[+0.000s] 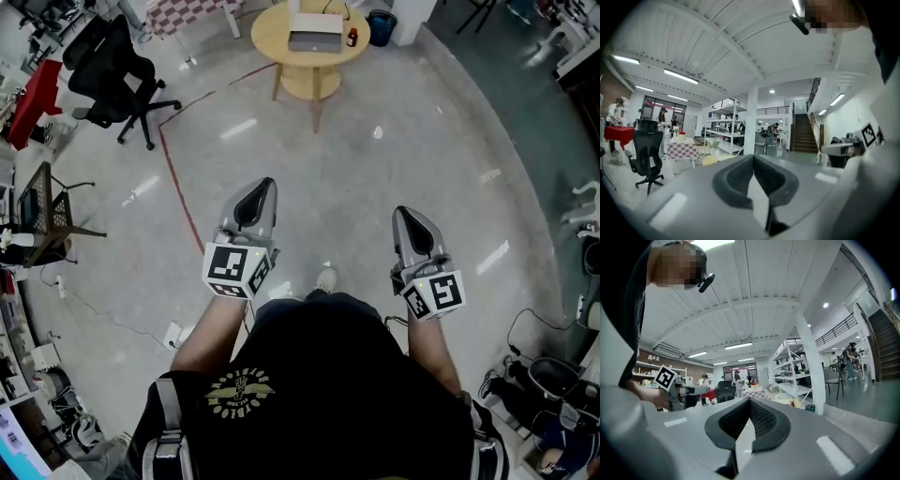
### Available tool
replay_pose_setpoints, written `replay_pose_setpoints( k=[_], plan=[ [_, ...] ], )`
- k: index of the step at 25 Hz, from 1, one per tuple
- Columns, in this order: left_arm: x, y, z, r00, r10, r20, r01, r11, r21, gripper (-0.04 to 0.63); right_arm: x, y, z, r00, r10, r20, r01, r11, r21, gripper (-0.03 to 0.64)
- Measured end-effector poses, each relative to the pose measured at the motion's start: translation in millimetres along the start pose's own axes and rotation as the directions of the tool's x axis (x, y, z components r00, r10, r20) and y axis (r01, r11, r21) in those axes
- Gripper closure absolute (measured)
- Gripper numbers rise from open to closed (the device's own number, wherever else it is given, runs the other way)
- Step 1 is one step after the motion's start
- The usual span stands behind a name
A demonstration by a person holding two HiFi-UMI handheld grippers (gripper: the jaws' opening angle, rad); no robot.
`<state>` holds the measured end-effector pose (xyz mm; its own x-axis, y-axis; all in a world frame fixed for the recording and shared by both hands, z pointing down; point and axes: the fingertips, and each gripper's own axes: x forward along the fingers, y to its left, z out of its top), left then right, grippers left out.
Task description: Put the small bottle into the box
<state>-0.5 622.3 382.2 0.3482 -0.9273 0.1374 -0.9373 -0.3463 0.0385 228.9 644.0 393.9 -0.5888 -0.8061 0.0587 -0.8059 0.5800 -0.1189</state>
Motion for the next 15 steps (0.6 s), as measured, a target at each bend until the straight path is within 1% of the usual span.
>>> replay_pose_setpoints(
  k=[3,5,10,13,15],
  plan=[
    [9,9,10,0.998,0.050,0.024,-0.050,0.999,0.000,0.595,13,-13,9,0.999,0.032,0.013,-0.031,0.999,-0.018,0.611],
    [15,14,11,0.997,0.072,0.025,-0.072,0.997,-0.009,0.595,22,-21,10,0.999,0.042,0.017,-0.042,0.999,-0.015,0.611],
    [20,16,8,0.996,0.086,0.000,-0.086,0.996,-0.022,0.595,28,-30,13,0.998,0.060,0.025,-0.061,0.998,0.009,0.611],
    [31,18,-1,0.995,0.097,-0.025,-0.098,0.995,-0.033,0.595,36,-40,7,0.997,0.075,0.005,-0.075,0.997,0.020,0.611],
    [39,15,-5,0.994,0.098,-0.048,-0.099,0.995,-0.026,0.595,40,-43,6,0.997,0.081,-0.012,-0.081,0.997,0.020,0.611]
  ],
)
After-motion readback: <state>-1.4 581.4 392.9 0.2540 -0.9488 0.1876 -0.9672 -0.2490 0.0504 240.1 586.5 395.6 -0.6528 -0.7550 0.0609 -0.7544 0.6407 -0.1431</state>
